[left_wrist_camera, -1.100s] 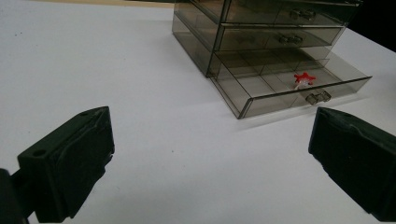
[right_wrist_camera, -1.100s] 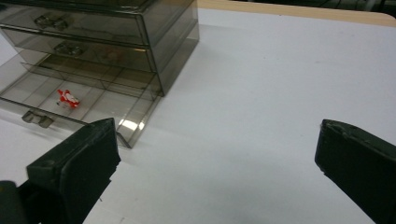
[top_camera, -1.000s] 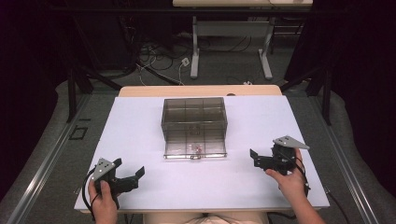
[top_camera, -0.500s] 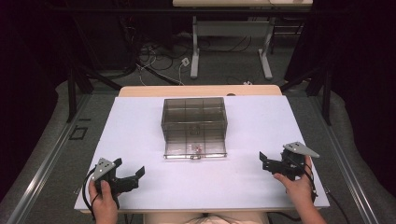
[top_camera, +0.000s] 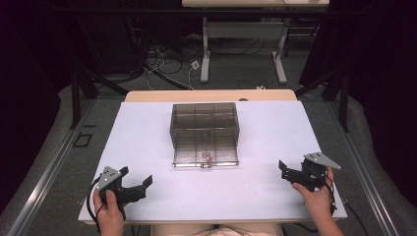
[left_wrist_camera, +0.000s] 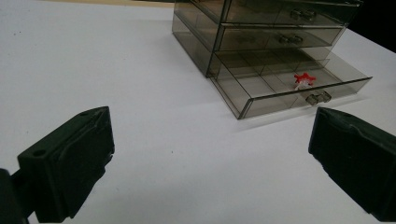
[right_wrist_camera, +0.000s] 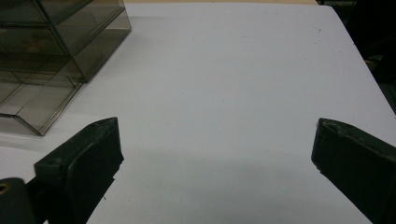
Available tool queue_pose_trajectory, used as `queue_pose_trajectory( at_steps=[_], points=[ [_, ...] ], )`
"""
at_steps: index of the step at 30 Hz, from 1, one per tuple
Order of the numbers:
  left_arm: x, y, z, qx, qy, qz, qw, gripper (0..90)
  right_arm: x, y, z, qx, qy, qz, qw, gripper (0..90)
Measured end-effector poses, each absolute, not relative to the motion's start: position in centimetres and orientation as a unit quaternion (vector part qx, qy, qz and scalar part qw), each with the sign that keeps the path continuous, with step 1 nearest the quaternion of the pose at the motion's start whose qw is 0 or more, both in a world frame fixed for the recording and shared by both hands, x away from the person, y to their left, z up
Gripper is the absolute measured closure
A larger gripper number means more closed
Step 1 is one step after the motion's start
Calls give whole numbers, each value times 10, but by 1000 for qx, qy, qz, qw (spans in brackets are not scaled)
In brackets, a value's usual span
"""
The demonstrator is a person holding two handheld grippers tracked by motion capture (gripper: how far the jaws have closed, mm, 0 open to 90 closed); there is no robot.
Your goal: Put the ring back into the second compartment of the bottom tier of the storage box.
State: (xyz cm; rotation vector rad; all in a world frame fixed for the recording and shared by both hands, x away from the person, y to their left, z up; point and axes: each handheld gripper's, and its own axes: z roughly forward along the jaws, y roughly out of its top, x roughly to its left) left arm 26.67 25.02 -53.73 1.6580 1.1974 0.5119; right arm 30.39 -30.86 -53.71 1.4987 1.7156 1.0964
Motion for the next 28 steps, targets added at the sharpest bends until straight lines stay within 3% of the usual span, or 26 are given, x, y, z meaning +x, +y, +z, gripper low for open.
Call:
queue_pose_trajectory(
  at_steps=[17, 18, 19, 28],
  points=[
    [267, 250, -537, 686, 491, 209, 495, 5, 308, -321, -553, 579, 643, 402, 298, 21],
    [267, 249, -537, 686, 491, 209, 495, 5, 311, -320, -556, 576, 630, 416, 314, 22],
    [267, 249, -537, 686, 491, 209, 495, 5, 308, -323, -553, 580, 642, 404, 297, 23],
    [268, 250, -538, 687, 491, 209, 494, 5, 308, -322, -555, 583, 640, 403, 296, 31]
  ],
)
